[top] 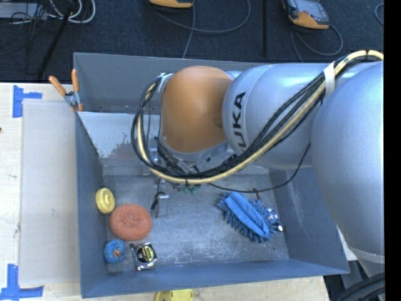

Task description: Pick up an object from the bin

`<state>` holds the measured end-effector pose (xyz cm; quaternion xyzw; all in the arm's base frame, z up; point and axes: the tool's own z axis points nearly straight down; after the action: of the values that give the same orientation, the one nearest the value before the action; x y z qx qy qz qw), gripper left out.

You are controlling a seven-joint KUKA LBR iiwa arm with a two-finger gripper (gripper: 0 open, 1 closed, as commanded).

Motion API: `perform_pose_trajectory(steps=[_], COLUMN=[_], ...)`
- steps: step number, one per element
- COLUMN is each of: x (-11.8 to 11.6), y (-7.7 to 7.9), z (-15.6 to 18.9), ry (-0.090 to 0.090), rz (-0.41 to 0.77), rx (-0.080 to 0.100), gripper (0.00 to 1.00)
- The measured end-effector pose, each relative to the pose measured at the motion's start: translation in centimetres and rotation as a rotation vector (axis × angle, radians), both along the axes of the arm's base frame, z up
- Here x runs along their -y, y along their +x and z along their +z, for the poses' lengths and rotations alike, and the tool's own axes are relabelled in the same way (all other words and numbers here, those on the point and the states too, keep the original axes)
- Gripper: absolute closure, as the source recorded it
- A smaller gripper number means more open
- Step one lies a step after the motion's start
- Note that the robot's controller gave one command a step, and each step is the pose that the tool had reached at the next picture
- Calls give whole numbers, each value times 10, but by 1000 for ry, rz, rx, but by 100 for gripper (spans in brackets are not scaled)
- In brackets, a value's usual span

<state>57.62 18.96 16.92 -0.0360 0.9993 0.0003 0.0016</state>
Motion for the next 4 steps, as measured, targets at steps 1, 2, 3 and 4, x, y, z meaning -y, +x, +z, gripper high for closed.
perform_pose_trajectory(steps=[1, 2, 3, 4], x=[-27, -31, -46, -46], y=[10, -4, -22, -22], z=[-43, -81, -96, -96], ry=[1, 0, 0, 0], rz=[-41, 133, 359, 358], rx=[-1, -1, -5, -5], gripper=[0, 0, 100, 100])
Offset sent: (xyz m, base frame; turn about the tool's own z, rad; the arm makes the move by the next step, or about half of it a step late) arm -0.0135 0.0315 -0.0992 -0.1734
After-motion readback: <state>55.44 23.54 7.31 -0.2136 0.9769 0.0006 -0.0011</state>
